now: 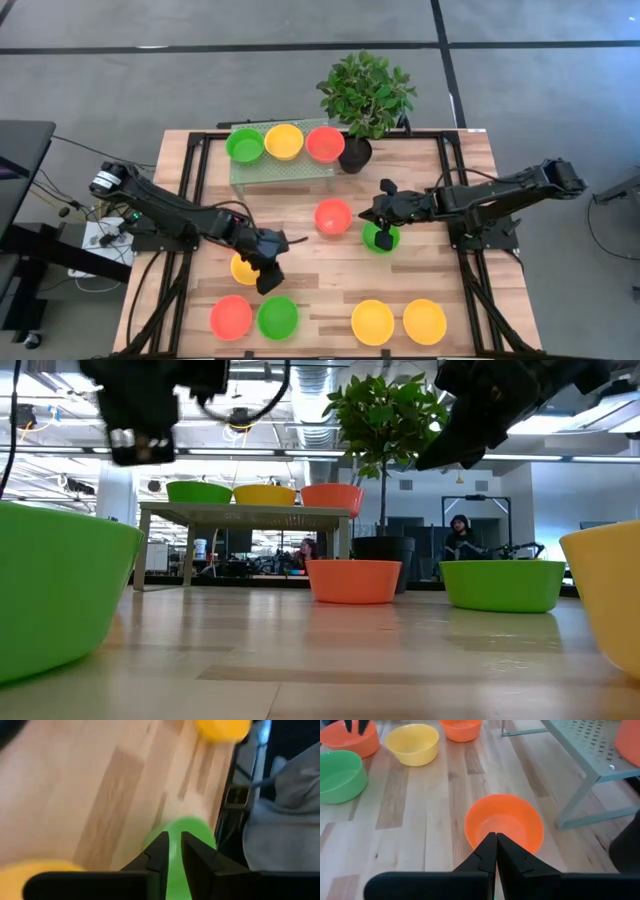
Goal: Pick & Place Mini bowls
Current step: Stack the yellow bowl on top of the yellow bowl on the shelf
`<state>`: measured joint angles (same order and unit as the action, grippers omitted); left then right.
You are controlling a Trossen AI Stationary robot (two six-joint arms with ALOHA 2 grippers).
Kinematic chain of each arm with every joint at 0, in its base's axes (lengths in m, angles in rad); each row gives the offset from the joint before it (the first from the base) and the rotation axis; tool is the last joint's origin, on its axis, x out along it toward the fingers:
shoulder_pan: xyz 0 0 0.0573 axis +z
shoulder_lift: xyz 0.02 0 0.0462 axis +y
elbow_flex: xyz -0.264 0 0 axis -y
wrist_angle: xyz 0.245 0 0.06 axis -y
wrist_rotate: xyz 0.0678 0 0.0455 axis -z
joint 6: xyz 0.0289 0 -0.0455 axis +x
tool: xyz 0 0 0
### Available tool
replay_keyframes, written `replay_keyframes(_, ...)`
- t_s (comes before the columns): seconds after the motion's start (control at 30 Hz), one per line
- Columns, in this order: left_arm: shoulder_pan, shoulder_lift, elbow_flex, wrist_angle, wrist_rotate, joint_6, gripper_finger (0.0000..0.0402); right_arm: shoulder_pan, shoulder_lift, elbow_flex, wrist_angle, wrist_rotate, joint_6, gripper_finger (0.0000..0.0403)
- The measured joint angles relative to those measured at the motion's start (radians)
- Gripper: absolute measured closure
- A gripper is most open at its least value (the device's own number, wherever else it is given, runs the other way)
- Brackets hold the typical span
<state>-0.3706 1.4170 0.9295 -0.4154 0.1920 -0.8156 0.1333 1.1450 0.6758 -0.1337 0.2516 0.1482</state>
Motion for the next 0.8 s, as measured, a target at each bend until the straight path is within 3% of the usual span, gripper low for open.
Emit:
replay_keyframes(0.23, -0.048, 0.045, -0.001, -0.233, -0.008, -0.144, 0.0332, -0.019, 0.000, 0.001, 0.013, 0.000, -0.087, 0.0398)
replay_keyframes(0.53, -0.081, 0.138, -0.002, -0.236, -0.083, -0.161, 0.0336, -0.054, 0.000, 0.001, 0.018, 0.000, -0.105, 0.0399)
replay_keyframes(0.8, -0.081, 0.148, -0.002, -0.242, -0.129, -0.159, 0.0337, -0.064, 0.000, 0.001, 0.018, 0.000, -0.105, 0.0400)
